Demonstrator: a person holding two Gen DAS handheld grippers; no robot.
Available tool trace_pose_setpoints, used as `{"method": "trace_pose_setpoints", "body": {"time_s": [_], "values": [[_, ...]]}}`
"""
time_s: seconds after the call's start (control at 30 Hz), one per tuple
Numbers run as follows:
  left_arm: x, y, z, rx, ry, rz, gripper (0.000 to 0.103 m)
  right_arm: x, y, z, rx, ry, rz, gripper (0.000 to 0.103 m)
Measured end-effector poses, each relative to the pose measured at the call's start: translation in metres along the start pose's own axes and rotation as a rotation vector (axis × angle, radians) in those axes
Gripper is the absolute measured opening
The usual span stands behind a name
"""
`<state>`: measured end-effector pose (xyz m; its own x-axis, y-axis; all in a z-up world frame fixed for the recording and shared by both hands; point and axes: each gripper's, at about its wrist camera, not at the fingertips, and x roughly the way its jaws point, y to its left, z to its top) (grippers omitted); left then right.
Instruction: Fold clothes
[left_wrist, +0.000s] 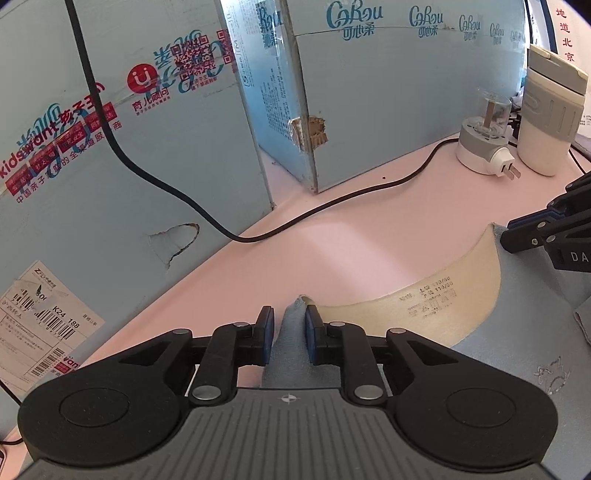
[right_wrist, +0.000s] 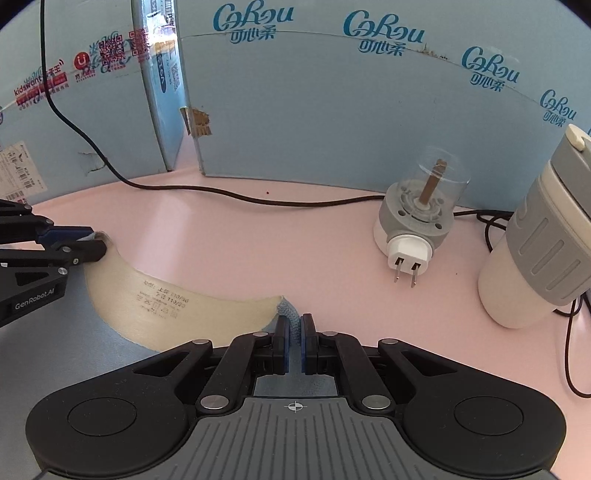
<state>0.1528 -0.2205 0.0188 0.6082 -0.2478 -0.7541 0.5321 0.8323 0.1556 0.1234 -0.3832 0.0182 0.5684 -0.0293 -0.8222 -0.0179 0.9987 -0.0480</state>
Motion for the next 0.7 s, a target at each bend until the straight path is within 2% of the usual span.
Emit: {"method": "trace_pose_setpoints", "body": {"time_s": [0.03, 0.1, 0.17, 0.3, 0.37, 0.43, 0.5, 0.7], "values": [[0.000, 0.004, 0.001, -0.022, 0.007, -0.010, 0.031, 0.000, -0.001, 0.000, -0.009, 0.004, 0.005, 0.007], [-0.004, 0.012, 0.002, -0.063, 0.020, -0.025, 0.041, -0.001, -0.004, 0.001, -0.008, 0.011, 0.022, 0.011], [-0.015, 0.017, 0.000, -0.080, 0.015, -0.035, 0.043, -0.003, -0.011, 0.000, 0.024, 0.015, 0.044, 0.012], [-0.045, 0.025, -0.008, -0.100, -0.002, -0.049, 0.074, -0.020, -0.024, -0.007, 0.126, -0.004, 0.084, 0.014], [-0.061, 0.029, -0.019, -0.131, -0.009, -0.062, 0.076, -0.031, -0.025, -0.011, 0.148, -0.002, 0.078, 0.015], [-0.073, 0.030, -0.035, -0.162, 0.008, -0.071, 0.078, -0.041, -0.024, -0.018, 0.184, -0.003, 0.064, 0.021], [-0.083, 0.028, -0.053, -0.190, 0.036, -0.061, 0.078, -0.053, -0.020, -0.028, 0.216, -0.017, 0.069, 0.032], [-0.127, 0.031, -0.118, -0.361, 0.098, -0.028, 0.080, -0.085, 0.003, -0.069, 0.184, -0.008, 0.032, 0.034]]}}
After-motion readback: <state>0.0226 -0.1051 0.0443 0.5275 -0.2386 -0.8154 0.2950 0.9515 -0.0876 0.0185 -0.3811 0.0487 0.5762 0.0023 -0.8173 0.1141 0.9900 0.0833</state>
